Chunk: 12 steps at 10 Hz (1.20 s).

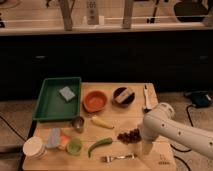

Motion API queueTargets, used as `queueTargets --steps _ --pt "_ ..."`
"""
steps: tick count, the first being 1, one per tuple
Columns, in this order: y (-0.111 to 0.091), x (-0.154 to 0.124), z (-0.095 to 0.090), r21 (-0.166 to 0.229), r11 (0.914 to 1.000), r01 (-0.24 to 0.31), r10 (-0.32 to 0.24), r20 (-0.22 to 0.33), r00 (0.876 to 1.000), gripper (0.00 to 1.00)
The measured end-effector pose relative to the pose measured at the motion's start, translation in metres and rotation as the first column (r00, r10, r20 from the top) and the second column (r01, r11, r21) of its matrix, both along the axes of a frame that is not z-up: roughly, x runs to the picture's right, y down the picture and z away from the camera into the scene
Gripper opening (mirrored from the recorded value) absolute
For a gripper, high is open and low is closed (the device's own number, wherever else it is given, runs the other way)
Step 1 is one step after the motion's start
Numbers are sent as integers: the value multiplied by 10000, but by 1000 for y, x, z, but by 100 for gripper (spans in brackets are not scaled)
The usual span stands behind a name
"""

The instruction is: Place grapes in red bowl

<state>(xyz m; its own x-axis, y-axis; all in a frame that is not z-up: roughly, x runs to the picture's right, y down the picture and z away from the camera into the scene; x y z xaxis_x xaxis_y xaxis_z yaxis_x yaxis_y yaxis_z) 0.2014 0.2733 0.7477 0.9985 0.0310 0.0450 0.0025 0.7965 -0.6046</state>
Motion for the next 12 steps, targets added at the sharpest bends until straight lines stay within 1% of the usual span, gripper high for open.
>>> queueTargets --steps 12 --pt "9 -8 20 -135 9967 -794 792 -174 9967 80"
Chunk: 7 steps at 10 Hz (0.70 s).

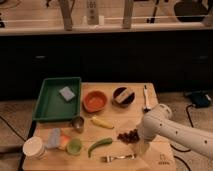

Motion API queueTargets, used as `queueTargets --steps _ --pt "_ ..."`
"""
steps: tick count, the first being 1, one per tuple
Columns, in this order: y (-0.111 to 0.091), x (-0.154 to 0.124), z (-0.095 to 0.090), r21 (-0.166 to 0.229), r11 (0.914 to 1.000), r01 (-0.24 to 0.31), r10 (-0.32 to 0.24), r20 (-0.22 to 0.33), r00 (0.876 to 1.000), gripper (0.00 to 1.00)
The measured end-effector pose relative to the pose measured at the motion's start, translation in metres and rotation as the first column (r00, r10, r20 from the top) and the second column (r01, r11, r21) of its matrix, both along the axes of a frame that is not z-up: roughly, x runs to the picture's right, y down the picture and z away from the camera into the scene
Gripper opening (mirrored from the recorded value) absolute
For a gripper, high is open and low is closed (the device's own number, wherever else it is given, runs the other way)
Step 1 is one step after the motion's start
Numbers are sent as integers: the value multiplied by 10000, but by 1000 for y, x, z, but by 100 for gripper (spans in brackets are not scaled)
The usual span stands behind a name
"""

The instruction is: Place grapes in red bowl

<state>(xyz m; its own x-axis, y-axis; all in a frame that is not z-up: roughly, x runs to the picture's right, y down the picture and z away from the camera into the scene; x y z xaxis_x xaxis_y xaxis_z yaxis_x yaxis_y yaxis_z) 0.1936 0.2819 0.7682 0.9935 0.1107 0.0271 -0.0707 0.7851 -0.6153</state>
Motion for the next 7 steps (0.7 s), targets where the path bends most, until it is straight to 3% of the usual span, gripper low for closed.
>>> queueTargets --steps 7 --pt "7 -1 9 -116 9996 -258 257 -85 9996 80"
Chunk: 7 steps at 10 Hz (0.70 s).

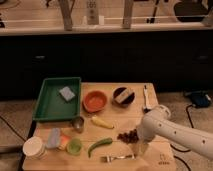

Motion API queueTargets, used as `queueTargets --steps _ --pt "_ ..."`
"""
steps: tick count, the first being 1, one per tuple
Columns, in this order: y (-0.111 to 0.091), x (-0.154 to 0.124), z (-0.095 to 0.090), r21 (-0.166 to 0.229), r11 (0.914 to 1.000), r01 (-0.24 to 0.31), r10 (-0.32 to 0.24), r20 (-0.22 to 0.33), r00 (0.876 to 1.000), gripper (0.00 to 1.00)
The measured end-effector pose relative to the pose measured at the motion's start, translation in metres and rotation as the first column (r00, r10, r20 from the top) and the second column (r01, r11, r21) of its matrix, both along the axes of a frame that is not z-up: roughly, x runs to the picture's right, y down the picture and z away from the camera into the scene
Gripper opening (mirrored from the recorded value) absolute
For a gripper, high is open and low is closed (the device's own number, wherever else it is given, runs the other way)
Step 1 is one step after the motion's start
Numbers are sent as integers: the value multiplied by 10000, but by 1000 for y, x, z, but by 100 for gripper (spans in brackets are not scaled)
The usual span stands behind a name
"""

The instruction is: Place grapes in red bowl

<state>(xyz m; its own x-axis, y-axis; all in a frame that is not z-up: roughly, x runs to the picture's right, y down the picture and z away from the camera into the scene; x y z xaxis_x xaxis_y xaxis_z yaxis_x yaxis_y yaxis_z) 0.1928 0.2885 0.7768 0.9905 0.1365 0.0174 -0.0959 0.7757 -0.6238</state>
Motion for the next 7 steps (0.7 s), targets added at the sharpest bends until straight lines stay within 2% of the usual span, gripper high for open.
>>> queueTargets --steps 3,5,7 --pt "2 1 3 -42 10000 -68 68 -26 10000 79" --pt "3 1 5 -71 9999 -120 119 -53 9999 66" --pt "4 3 7 -82 9998 -156 155 -74 9999 61"
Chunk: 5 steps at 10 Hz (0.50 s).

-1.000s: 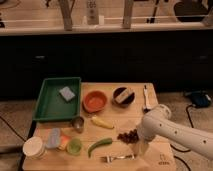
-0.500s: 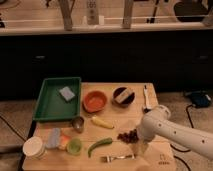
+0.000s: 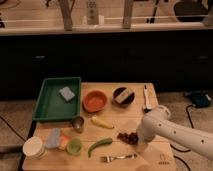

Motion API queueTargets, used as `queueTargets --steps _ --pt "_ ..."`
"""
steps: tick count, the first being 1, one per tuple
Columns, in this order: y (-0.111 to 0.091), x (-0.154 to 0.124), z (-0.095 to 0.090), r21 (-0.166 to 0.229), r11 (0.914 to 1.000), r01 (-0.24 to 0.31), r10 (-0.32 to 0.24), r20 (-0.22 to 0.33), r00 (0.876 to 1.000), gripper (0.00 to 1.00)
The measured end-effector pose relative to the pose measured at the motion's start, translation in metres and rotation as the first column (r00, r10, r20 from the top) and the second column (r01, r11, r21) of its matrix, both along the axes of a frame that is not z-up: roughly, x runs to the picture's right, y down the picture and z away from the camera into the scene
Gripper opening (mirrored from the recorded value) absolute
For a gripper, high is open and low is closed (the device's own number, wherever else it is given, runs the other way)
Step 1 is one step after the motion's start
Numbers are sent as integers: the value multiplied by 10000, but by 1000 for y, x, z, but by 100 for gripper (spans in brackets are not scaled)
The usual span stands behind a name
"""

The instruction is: Place grapes in red bowl

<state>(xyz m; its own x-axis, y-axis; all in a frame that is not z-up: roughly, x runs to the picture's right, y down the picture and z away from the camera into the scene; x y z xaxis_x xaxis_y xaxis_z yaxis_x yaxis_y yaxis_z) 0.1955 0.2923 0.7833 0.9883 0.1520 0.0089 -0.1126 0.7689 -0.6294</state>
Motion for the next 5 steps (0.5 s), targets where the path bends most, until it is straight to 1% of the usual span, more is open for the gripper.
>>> queueTargets --steps 2,3,4,5 --pt "0 4 0 14 10000 -34 34 -17 10000 43" --pt "0 5 -1 20 10000 -32 32 -36 10000 32" --pt "-1 6 -2 35 10000 -33 33 -52 10000 24" --pt "-5 6 -5 99 9999 -35 36 -77 10000 14"
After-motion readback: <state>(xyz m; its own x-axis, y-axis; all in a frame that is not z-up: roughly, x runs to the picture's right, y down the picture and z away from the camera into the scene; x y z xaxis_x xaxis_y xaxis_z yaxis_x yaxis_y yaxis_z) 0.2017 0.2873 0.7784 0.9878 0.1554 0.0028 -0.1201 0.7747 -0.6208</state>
